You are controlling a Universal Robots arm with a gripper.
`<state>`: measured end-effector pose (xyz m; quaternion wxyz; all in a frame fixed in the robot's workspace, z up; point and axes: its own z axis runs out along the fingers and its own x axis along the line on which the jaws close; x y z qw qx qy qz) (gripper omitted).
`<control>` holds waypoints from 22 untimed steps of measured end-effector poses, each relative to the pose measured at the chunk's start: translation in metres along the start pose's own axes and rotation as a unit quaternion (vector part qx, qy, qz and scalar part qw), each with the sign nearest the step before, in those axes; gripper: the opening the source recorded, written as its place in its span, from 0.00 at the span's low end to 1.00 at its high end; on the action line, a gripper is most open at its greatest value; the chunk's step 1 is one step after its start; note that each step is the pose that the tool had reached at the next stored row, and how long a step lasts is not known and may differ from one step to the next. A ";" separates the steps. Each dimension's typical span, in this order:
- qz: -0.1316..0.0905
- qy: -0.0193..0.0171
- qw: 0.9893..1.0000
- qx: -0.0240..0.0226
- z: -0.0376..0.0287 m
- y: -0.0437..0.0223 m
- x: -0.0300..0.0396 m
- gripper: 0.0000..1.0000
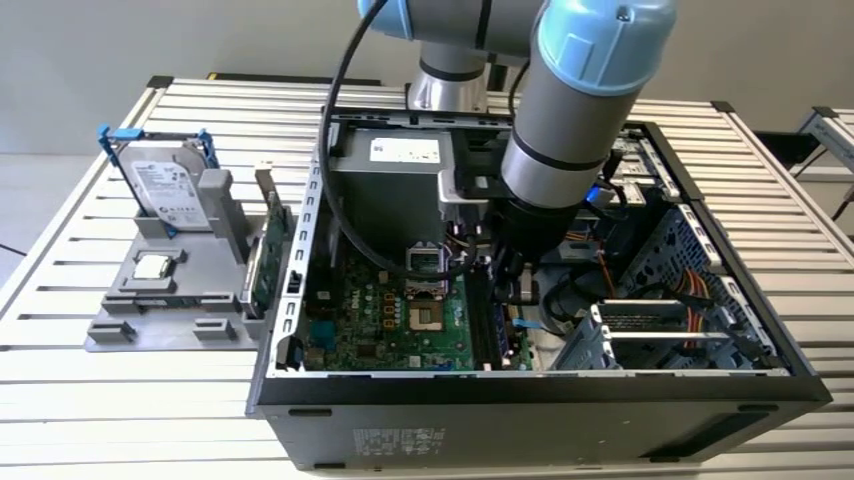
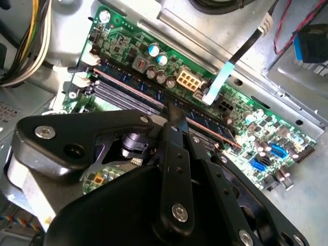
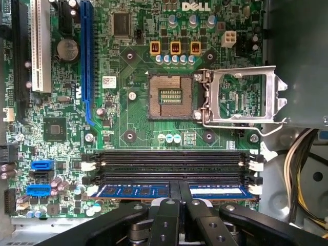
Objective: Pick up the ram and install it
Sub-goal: 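Press down the ram until it locks into place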
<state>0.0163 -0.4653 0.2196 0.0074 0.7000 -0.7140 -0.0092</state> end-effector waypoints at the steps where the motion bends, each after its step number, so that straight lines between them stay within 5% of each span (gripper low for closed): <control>1: 0.000 0.000 1.000 0.000 0.0005 -0.0001 0.0000 0.00; 13: 0.000 0.002 1.000 -0.001 0.0025 -0.0005 -0.0005 0.00; 16: 0.000 -0.002 1.000 0.000 -0.0056 -0.0004 -0.0005 0.00; 22: 0.000 0.000 1.000 -0.001 -0.0337 0.0004 -0.0002 0.00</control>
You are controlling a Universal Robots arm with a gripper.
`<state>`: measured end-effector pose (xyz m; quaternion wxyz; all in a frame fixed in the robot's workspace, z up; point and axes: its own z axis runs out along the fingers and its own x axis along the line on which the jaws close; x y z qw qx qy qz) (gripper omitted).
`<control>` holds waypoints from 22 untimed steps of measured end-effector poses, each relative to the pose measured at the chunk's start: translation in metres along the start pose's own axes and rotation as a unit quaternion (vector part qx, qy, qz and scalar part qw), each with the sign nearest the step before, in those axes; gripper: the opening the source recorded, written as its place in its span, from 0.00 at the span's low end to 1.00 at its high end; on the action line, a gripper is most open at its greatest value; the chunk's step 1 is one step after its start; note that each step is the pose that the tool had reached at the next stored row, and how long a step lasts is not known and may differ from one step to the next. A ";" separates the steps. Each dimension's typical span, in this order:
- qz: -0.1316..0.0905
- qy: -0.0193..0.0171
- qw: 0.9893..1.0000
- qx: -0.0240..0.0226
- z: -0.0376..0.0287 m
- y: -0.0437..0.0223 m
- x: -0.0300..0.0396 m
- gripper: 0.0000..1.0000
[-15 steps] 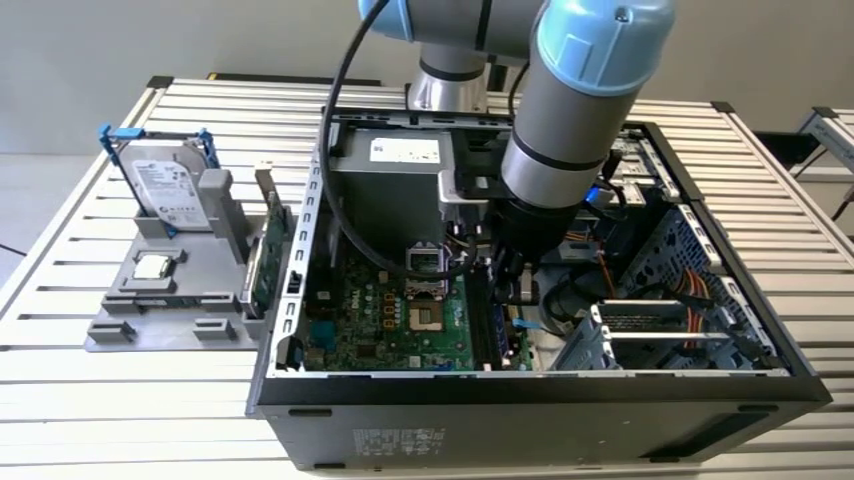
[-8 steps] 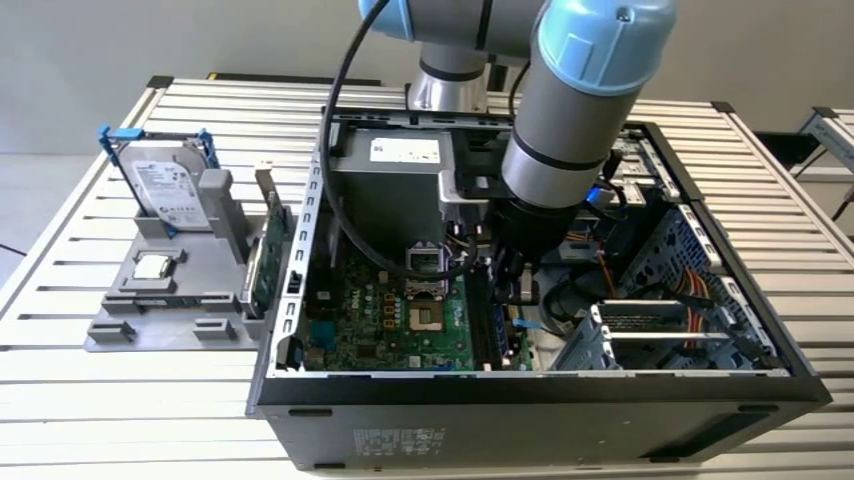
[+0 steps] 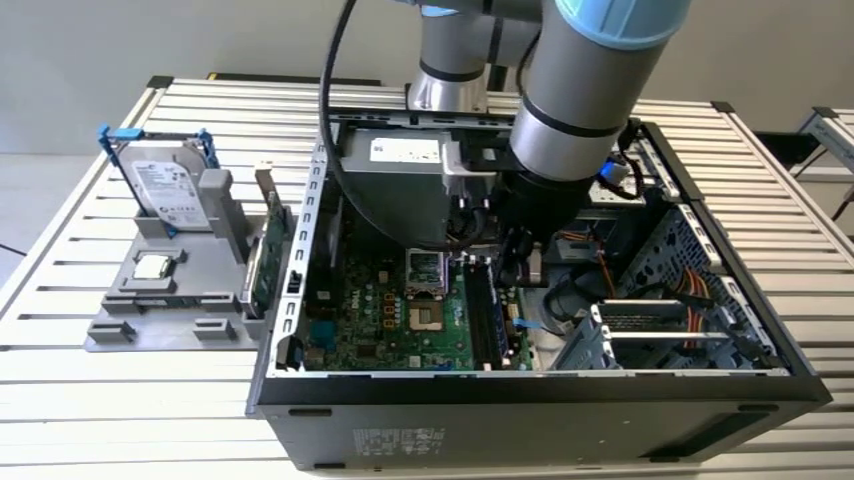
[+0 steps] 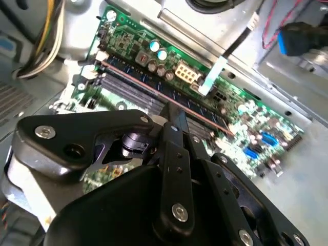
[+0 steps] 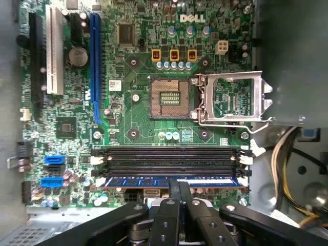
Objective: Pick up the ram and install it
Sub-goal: 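Press down the ram until it locks into place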
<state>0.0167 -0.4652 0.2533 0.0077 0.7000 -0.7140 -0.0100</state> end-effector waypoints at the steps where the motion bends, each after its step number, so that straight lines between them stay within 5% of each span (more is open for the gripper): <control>1: 0.000 0.000 1.000 0.000 -0.0037 0.0001 0.0000 0.00; 15: 0.000 0.002 1.000 -0.002 -0.0346 0.0009 -0.0001 0.00; 22: 0.000 0.002 1.000 -0.002 -0.0358 0.0008 -0.0001 0.00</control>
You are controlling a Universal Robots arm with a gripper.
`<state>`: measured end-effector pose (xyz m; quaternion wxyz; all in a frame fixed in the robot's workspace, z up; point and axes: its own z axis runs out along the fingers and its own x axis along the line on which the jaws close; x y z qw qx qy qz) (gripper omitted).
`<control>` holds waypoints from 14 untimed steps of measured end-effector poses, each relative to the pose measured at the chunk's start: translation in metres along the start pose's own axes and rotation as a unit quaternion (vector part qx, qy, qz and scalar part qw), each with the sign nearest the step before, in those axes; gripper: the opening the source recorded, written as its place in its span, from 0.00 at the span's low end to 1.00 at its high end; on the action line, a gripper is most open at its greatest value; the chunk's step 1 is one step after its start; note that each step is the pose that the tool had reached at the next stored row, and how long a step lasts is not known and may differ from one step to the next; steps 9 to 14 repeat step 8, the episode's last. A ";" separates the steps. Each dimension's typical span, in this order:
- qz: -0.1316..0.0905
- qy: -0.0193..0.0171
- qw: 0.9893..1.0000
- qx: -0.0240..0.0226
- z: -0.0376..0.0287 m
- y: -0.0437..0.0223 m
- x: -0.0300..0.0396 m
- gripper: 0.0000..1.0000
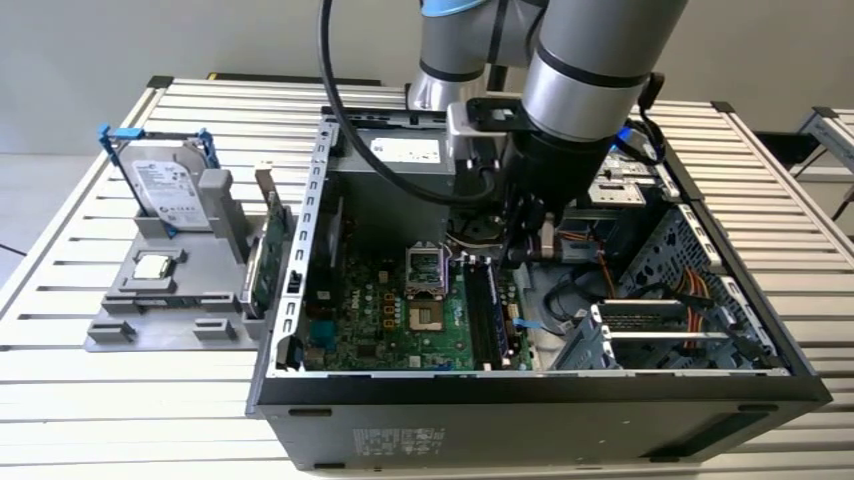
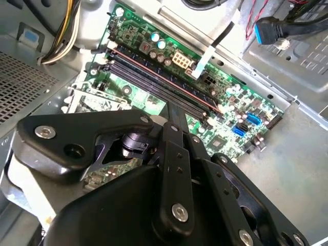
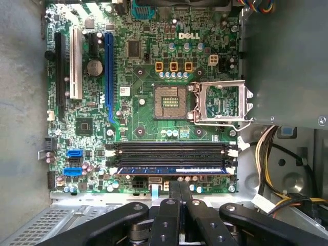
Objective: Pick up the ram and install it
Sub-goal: 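Press down the ram until it locks into place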
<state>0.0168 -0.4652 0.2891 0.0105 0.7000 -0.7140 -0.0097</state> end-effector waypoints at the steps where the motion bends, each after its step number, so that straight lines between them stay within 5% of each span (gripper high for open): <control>1: 0.000 0.000 1.000 0.000 -0.0002 0.0000 0.0000 0.00; 14: 0.000 0.000 1.000 0.000 -0.0015 0.0000 0.0000 0.00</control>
